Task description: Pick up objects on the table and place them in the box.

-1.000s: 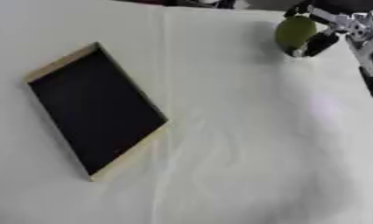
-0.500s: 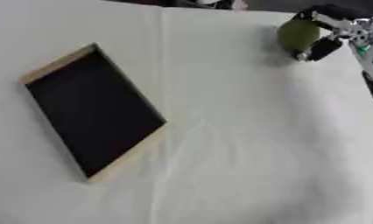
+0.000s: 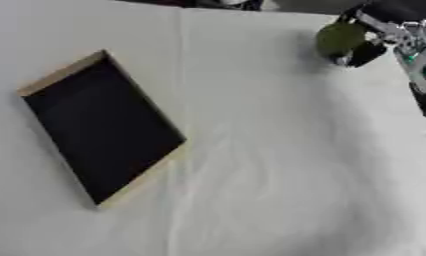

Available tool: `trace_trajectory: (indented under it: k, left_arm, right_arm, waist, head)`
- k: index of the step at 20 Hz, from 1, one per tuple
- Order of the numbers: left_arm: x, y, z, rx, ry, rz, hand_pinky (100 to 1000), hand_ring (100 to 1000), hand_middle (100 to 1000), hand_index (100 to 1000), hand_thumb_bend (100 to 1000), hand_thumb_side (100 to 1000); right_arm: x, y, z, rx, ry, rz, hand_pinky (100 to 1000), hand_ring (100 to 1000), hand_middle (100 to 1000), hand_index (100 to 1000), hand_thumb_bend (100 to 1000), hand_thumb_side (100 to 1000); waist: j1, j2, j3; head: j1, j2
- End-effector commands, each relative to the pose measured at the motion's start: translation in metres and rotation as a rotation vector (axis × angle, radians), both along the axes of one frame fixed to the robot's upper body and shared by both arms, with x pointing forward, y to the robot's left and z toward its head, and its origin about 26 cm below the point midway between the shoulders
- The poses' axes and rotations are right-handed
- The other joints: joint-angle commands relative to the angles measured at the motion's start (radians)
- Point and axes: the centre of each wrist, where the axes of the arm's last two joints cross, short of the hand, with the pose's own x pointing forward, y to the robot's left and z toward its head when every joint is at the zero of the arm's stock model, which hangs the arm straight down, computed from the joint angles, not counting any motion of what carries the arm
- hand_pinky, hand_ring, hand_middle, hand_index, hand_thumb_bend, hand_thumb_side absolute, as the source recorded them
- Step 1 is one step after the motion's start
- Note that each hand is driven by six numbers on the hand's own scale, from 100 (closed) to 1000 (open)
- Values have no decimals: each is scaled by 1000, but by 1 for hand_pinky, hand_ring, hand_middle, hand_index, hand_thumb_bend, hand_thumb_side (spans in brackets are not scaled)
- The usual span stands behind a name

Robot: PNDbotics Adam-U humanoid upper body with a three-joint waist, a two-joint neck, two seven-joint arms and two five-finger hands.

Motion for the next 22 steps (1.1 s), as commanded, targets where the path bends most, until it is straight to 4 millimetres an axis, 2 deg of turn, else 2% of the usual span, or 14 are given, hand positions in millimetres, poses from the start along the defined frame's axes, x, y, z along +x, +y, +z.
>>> trace_trajectory:
  k: [1,6,10,13,19,22]
  left_arm:
    - [-4,2,9,19,-21,7,702,678,727,776,100,603]
    - [-4,3,10,19,-13,7,703,678,727,775,100,602]
    - [-4,3,11,17,-8,8,703,677,725,775,100,601]
    - [-4,4,11,13,-5,8,703,676,724,774,100,601]
    - [-4,3,12,15,-2,-1,703,675,723,774,100,599]
    - [-4,3,12,15,3,-7,703,675,723,774,100,599]
  right_arm:
    - [-15,-4,25,-52,-132,15,670,638,517,637,262,100]
    - [-37,7,40,-138,-200,112,665,627,517,627,244,100]
    - [-61,28,50,-204,-248,220,666,624,518,629,238,100]
    - [-83,57,55,-236,-286,334,674,627,521,630,235,100]
    - [-132,131,56,-329,-286,589,672,620,520,629,250,100]
    - [-140,156,57,-378,-277,711,669,615,522,628,259,100]
  waist:
    - [1,-35,-4]
    - [-3,-53,-19]
    - [-3,-69,-28]
    - [-3,-79,-36]
    - [0,-99,-43]
    - [-1,-108,-41]
  head:
    - [-2,7]
    - [6,23]
    - [15,34]
    - [24,42]
    - [42,67]
    - [50,79]
